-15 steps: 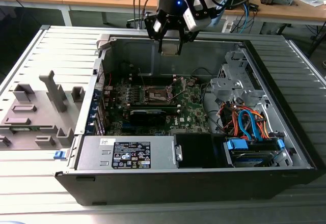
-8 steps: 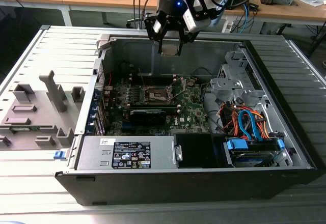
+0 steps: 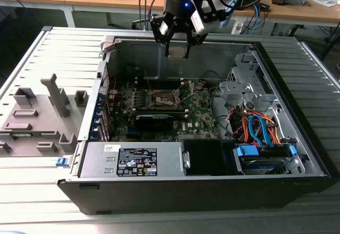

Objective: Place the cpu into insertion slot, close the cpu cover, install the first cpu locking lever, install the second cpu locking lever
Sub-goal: 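Place the cpu into insertion slot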

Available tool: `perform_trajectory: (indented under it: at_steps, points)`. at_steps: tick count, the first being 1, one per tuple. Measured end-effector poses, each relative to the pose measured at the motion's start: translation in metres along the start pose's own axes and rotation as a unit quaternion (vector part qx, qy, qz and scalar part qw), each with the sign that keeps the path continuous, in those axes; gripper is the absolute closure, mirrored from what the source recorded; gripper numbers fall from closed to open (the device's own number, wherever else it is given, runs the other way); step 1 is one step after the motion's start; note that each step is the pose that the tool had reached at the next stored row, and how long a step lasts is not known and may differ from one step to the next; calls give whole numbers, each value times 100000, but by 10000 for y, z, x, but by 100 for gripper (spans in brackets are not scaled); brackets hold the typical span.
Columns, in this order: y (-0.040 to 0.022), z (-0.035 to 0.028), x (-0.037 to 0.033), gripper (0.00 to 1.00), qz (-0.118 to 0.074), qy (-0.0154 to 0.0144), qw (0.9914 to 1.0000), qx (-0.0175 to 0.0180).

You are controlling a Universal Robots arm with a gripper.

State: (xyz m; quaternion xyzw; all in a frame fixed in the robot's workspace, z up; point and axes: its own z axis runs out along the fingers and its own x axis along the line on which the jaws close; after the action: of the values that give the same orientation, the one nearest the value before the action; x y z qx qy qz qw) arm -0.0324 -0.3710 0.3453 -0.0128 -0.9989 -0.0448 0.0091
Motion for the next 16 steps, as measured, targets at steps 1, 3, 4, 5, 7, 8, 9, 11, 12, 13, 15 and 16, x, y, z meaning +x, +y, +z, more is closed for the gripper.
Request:
perform_trajectory:
  at_steps: [1, 3, 4, 5, 7, 8, 9, 11, 12, 13, 15, 16]
  points:
    - [-1, 1, 0, 45, 0, 0, 100000, 0]
    - [-2, 4, 0, 45, -3, 1, 100000, -4]
    - [-2, 7, 0, 45, 0, -1, 100000, -2]
    - [-4, 9, 0, 45, 0, 3, 100000, 0]
    - [-7, 13, 0, 45, 1, -1, 100000, -3]
    - [-10, 16, 0, 45, 0, -1, 100000, -4]
    - [-11, 16, -1, 45, 0, -2, 100000, -5]
    - [-15, 20, -1, 45, -1, -5, 100000, -12]
    - [-18, 21, -1, 45, -2, -2, 100000, -7]
    - [-20, 21, -1, 45, -2, -2, 100000, -3]
    - [-24, 23, -1, 45, -2, -2, 100000, -5]
    - [-26, 24, -1, 45, -3, -2, 100000, -6]
